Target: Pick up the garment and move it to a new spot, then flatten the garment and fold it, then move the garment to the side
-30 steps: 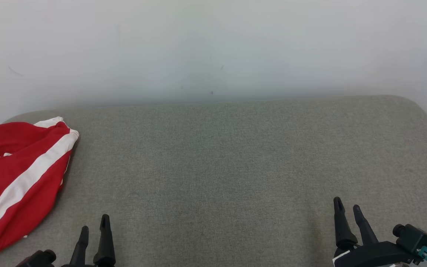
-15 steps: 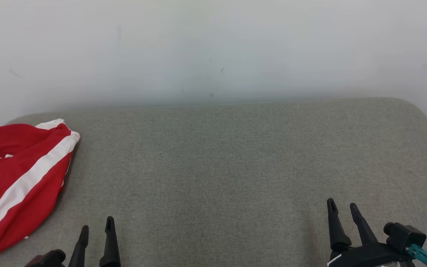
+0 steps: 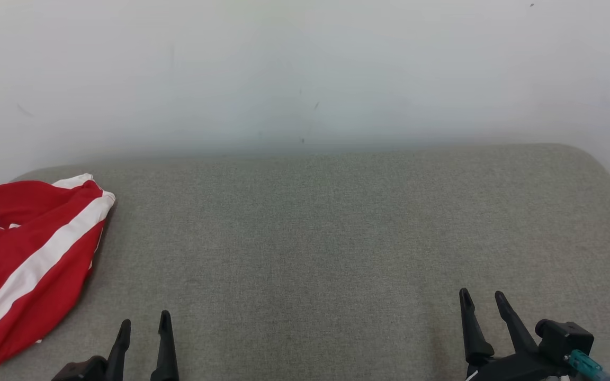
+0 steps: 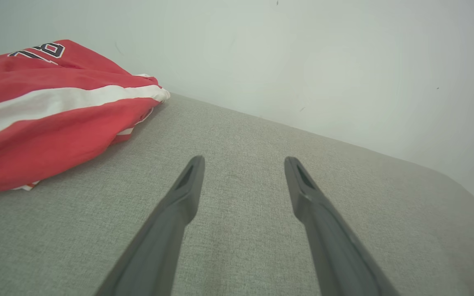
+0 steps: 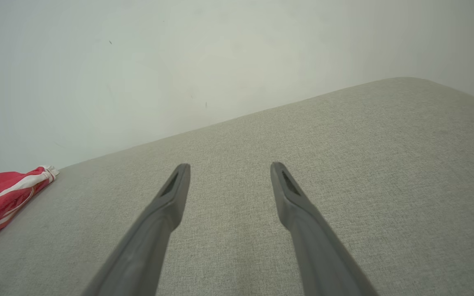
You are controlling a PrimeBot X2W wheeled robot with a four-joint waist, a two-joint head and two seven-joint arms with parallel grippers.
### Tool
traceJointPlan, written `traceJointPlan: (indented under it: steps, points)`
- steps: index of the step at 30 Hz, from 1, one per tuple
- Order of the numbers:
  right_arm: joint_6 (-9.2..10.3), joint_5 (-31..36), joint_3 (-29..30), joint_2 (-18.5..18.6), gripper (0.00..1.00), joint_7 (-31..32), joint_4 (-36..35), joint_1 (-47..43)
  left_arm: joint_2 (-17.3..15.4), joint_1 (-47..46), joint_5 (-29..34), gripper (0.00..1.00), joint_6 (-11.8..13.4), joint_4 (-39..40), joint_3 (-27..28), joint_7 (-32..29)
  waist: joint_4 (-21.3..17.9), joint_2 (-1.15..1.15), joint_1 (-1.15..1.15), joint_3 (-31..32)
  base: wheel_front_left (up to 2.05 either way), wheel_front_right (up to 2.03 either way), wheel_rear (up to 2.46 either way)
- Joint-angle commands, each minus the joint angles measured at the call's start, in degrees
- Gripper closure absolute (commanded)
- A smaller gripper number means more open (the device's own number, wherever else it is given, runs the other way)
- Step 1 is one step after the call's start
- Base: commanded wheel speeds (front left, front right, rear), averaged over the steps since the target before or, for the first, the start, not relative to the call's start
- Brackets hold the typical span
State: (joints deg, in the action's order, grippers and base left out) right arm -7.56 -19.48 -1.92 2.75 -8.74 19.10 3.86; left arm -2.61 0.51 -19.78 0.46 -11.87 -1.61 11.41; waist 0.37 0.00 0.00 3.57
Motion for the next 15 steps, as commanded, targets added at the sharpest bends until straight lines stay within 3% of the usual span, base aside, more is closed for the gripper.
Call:
traceJointPlan:
  steps: [1,15]
  points:
    - [0.1,1.77,-0.28,0.18,0.0,-0.56,-0.04,-0.26,-0.33,0.62,1.81,0.0,0.15,0.05,-0.22,0.65,0.03,0.0,0.0,0.2,0.0,0.0,0.0]
    - [0.12,8.3,-0.97,0.19,0.0,-1.74,0.58,-0.75,-0.37,1.45,7.19,0.0,0.65,-0.31,-0.48,2.3,0.15,0.0,0.0,1.21,0.0,0.0,0.0]
